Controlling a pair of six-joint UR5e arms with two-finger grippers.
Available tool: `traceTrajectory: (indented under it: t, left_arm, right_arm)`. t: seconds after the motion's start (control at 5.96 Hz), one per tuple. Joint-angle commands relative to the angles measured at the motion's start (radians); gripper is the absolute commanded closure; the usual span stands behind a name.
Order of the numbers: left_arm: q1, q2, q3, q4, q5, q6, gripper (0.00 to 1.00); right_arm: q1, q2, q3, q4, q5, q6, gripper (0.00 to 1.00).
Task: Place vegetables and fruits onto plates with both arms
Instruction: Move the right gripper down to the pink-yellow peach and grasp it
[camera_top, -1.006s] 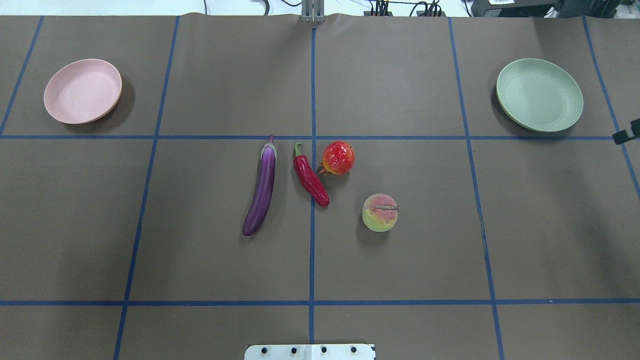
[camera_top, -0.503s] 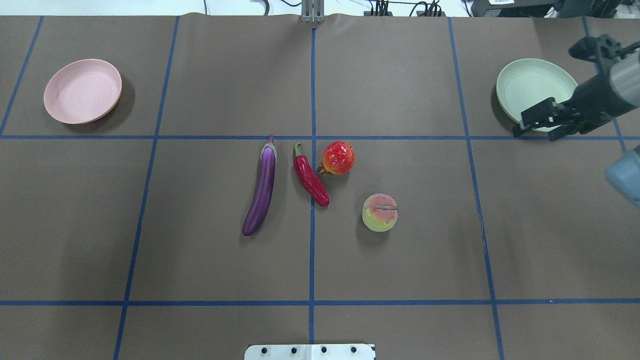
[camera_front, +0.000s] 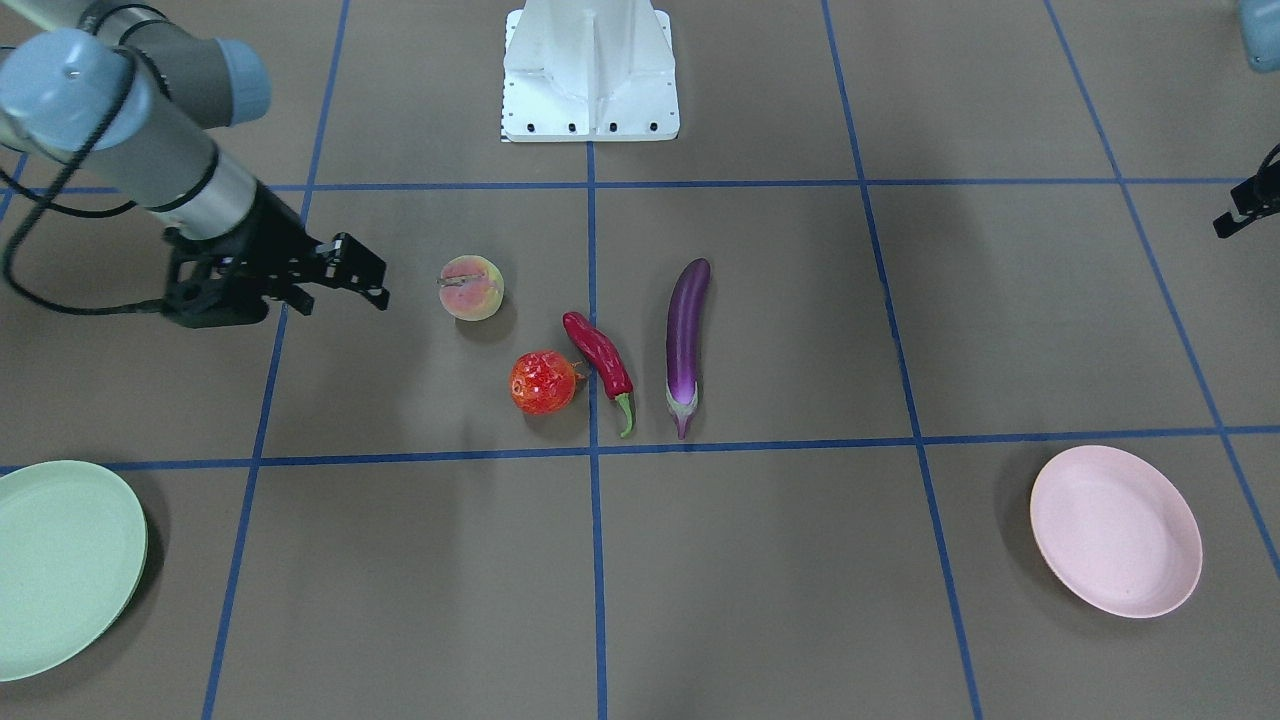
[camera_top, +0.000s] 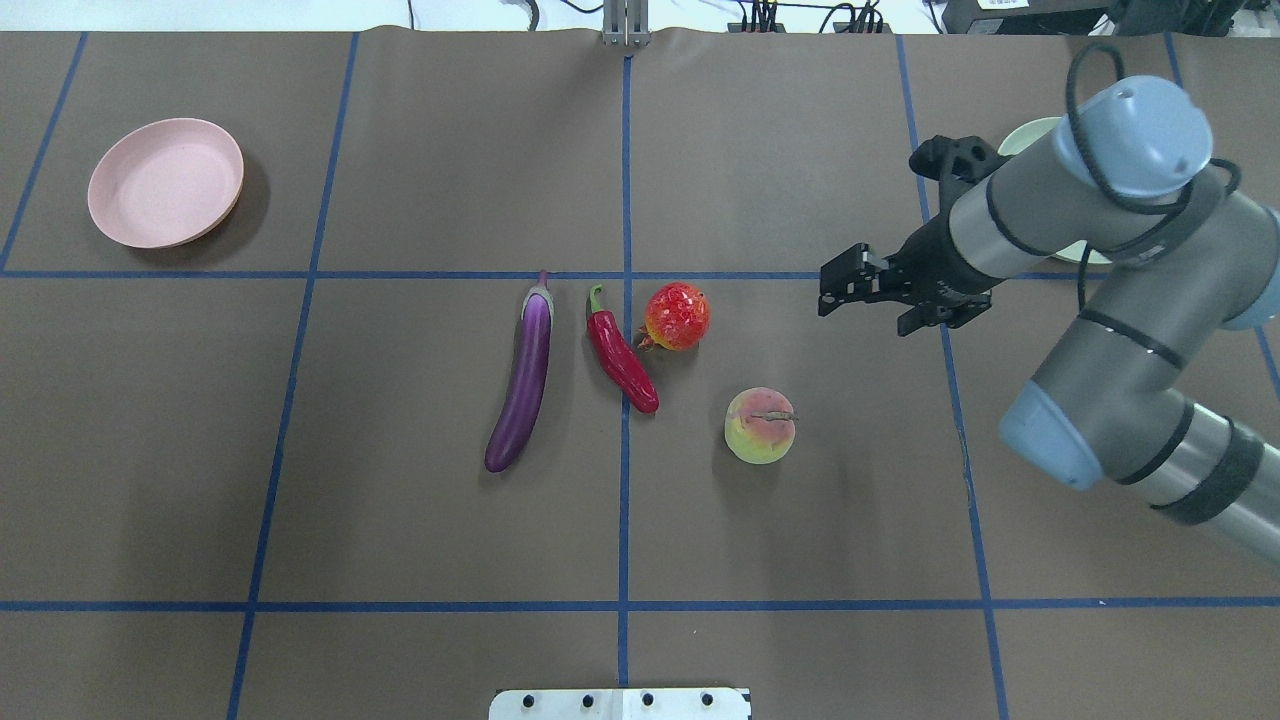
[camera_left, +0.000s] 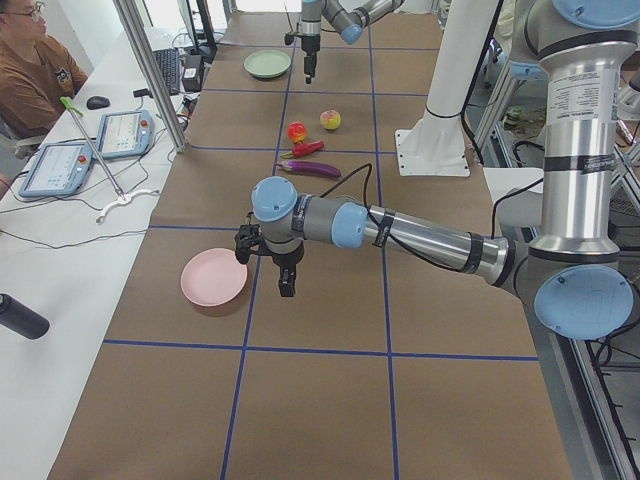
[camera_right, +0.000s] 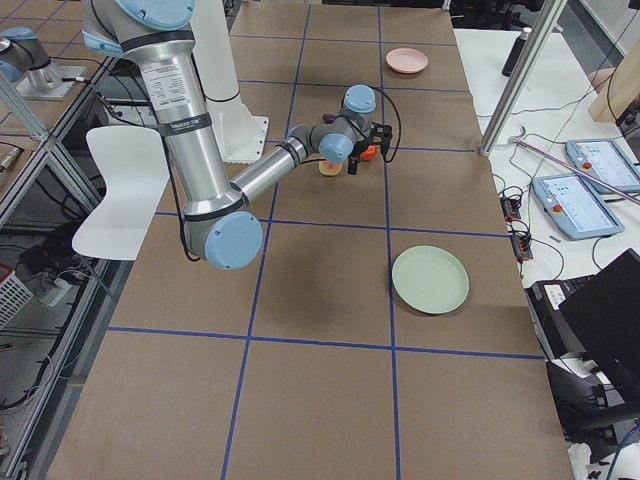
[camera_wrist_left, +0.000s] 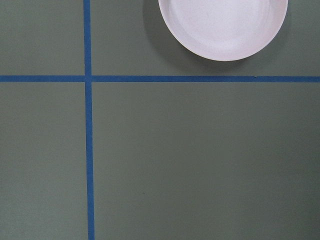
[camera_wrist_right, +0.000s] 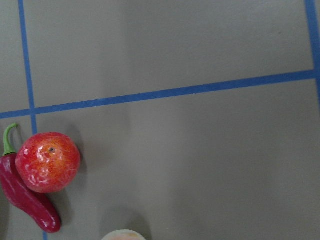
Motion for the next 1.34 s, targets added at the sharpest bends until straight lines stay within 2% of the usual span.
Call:
traceTrajectory:
  t: [0.0,1.01,1.17]
  left_arm:
    - [0.007,-0.001,0.003,0.001,0.002,0.0,0.0]
    - [0.01,-0.001,0.003,0.001,0.0,-0.028,0.0]
    - [0.01,-0.001,0.003,0.001,0.0,-0.028,0.0]
  right_arm:
    - [-0.125,0.043,-0.027,-0.003,-0.088,0.126,0.01]
    - [-0.193,0.063,-0.067,-0.052,-0.128,0.21,0.01]
    - [-0.21,0.063,-0.071,-0.052,-0.155,0.211,0.01]
